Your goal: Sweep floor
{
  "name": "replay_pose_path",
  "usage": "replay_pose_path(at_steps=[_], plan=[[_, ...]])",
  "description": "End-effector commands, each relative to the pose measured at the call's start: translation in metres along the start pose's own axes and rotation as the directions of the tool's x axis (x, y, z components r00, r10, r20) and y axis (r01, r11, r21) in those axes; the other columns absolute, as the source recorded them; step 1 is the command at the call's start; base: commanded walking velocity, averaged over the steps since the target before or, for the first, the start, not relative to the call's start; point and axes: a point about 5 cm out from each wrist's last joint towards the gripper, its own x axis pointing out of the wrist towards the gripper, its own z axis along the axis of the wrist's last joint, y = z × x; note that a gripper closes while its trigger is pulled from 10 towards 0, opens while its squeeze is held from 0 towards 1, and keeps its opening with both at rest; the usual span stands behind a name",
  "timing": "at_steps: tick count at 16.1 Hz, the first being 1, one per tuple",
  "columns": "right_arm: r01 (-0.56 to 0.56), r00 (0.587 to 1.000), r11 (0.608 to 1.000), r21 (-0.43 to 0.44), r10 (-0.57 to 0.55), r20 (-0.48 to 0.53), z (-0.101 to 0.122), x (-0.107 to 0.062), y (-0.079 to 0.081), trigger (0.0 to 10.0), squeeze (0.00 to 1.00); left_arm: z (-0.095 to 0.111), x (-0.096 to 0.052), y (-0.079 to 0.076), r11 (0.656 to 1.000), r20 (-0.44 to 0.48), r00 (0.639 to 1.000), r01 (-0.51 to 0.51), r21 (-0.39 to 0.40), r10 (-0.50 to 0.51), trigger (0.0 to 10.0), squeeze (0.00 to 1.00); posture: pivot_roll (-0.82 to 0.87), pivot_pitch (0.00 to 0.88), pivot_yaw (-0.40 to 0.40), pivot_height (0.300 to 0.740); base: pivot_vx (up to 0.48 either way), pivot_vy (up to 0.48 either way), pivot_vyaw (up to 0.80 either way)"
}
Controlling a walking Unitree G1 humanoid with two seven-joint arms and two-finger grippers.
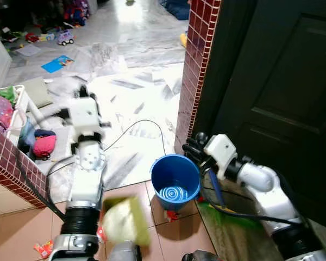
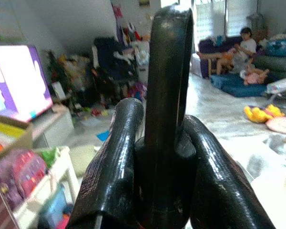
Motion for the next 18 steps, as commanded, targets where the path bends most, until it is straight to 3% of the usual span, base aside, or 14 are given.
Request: replay_pose_path(at_steps=[1, 3, 4, 6, 10, 11, 12, 14, 18], plan=[[-0.04, 0.999, 0.998, -0.038, 0.041, 0.014, 0.012, -0.002, -0.008, 10.0, 0.0, 0.001, -0.001, -0.003, 1.0, 0.005, 1.0, 0.014, -0.027, -0.014, 10.0, 0.0, -0.06, 0.0, 0.031, 0.74, 0.0, 0.0, 0.0], [-0.075, 0.996, 0.997, 0.029, 0.073, 0.045, 0.021, -0.009, -0.015, 10.0, 0.0, -0.009, -0.006, -0.008, 0.999, -0.037, 0.999, 0.022, -0.04, -0.024, 10.0, 0.0, -0.06, 0.0, 0.031, 0.74, 0.0, 0.0, 0.0], [-0.1, 0.994, 0.995, 0.022, 0.099, 0.042, 0.024, -0.01, -0.016, 10.0, 0.0, -0.012, -0.007, -0.009, 0.999, -0.052, 0.998, 0.028, -0.047, -0.03, 10.0, 0.0, -0.06, 0.0, 0.033, 0.74, 0.0, 0.0, 0.0], [-0.073, 0.997, 0.995, -0.063, 0.074, 0.003, 0.023, -0.013, -0.028, 10.0, 0.0, -0.022, -0.011, -0.012, 0.998, -0.098, 0.994, 0.045, -0.049, -0.049, 10.0, 0.0, -0.06, 0.0, 0.033, 0.74, 0.0, 0.0, 0.0], [-0.065, 0.998, 0.992, -0.109, 0.063, -0.024, 0.033, -0.022, -0.044, 10.0, 0.0, -0.039, -0.018, -0.011, 0.998, -0.187, 0.981, 0.048, -0.05, -0.056, 10.0, 0.0, -0.06, 0.0, 0.039, 0.74, 0.0, 0.0, 0.0], [-0.052, 0.998, 0.987, -0.15, 0.047, -0.038, 0.034, -0.024, -0.049, 10.0, 0.0, -0.041, -0.019, -0.012, 0.997, -0.198, 0.978, 0.053, -0.053, -0.062, 10.0, 0.0, -0.06, 0.0, 0.04, 0.74, 0.0, 0.0, 0.0], [0.001, 1.0, 0.991, -0.131, -0.002, -0.002, 0.035, -0.024, -0.055, 10.0, 0.0, -0.043, -0.02, -0.014, 0.996, -0.206, 0.975, 0.071, -0.053, -0.081, 10.0, 0.0, -0.07, 0.0, 0.04, 0.74, 0.0, 0.0, 0.0], [0.07, 0.998, 0.988, -0.14, -0.068, 0.02, 0.032, -0.022, -0.057, 10.0, 0.0, -0.047, -0.023, -0.015, 0.995, -0.237, 0.968, 0.062, -0.072, -0.077, 10.0, 0.0, -0.06, 0.0, 0.04, 0.74, 0.0, 0.0, 0.0], [0.218, 0.975, 0.972, -0.085, -0.213, 0.066, 0.012, -0.01, -0.037, 10.0, 0.0, -0.053, -0.03, -0.011, 0.99, -0.275, 0.956, 0.071, -0.124, -0.103, 10.0, 0.0, -0.05, 0.0, 0.038, 0.74, 0.0, 0.0, 0.0]])
